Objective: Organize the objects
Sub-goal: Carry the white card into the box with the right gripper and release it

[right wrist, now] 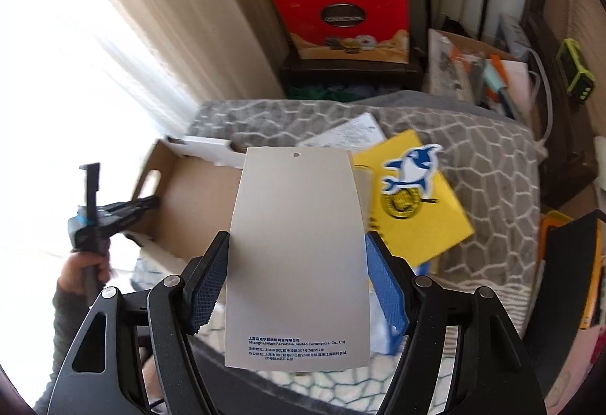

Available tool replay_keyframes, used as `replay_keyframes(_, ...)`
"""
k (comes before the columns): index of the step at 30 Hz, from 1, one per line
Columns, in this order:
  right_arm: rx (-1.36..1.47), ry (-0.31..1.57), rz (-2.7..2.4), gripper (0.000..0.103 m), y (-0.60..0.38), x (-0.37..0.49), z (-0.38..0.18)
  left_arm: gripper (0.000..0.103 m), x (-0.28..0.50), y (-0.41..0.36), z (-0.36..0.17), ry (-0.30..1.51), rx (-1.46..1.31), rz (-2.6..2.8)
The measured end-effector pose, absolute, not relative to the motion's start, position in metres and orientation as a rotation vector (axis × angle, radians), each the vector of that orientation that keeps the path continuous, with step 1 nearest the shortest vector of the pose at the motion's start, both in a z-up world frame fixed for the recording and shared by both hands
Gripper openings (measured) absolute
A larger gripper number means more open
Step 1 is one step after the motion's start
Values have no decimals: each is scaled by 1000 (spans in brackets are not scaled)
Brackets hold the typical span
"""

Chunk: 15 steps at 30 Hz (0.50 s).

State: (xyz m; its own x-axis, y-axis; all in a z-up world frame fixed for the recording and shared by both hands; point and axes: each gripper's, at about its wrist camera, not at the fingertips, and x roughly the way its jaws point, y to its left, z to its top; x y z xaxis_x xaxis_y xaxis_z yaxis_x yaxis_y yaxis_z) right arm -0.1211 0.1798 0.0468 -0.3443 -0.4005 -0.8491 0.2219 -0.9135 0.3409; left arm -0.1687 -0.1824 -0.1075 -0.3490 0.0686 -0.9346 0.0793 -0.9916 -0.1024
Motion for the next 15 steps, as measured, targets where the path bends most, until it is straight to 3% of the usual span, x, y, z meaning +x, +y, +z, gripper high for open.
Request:
replay_keyframes(5,1490,-294,-2204,72,152,-130,51,5,-168,-182,-108,208,1783,-2564)
replay_keyframes(15,1564,-183,-2205,72,72,-151,11,5,-170,-182,-109,213,1780,-2561)
